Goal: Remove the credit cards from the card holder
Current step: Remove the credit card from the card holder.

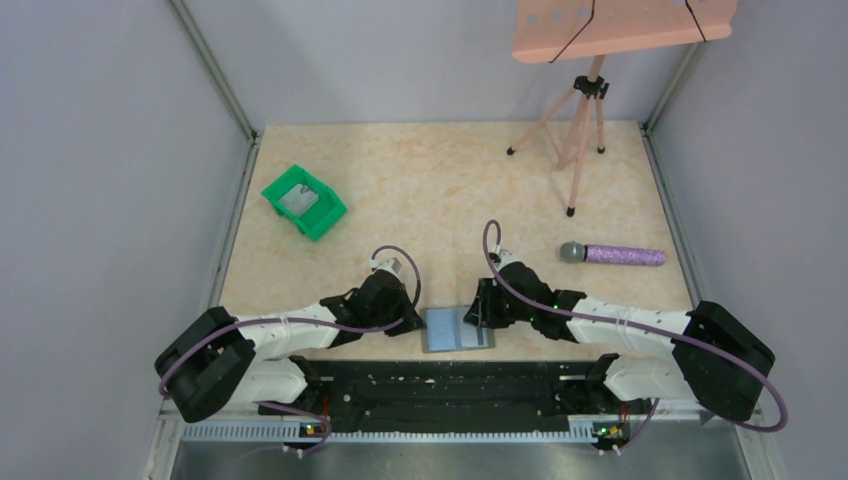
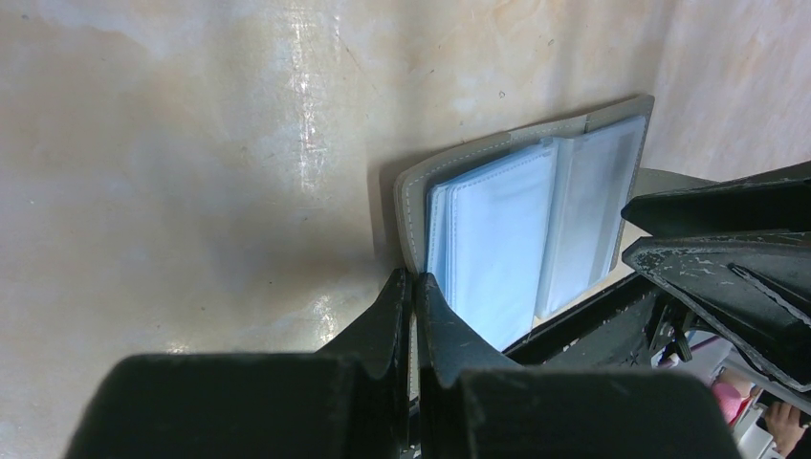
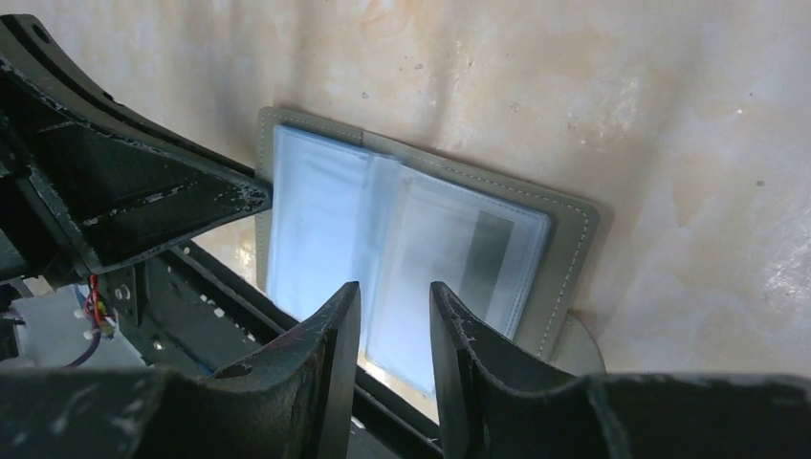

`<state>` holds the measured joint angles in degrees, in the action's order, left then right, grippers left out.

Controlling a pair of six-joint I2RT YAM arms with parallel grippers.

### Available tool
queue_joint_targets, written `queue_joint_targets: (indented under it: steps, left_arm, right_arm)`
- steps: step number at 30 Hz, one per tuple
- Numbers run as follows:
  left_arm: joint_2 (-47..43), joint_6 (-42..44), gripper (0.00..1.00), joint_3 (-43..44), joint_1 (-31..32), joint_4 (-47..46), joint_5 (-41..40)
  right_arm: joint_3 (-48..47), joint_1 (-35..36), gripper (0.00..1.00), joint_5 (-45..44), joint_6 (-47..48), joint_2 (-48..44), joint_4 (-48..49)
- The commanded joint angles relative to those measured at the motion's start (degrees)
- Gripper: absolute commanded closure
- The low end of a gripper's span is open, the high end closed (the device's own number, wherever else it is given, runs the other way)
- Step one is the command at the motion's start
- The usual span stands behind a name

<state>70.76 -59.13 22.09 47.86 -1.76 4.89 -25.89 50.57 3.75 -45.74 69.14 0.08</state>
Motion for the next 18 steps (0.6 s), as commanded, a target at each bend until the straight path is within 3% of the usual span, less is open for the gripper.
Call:
queue_joint_targets:
  steps: [1, 9, 18]
  left_arm:
    - [0.1, -0.2, 0.96, 0.9, 0.5, 1.0, -0.8]
    - [-0.2, -0.2, 0.96, 0.7, 0.6, 1.1, -1.0]
    - [0.6, -0.2, 0.96, 1.1, 0.7, 1.0, -0.8]
  right_arm:
    - [-0.2, -0.1, 0.67, -0.9, -0.4, -0.1, 0.5]
    - [-0.5, -0.1, 0.65, -7.2, 0.4, -3.0, -6.2]
    - [-0.7, -0.1, 0.65, -6.5, 0.5, -1.7, -5.6]
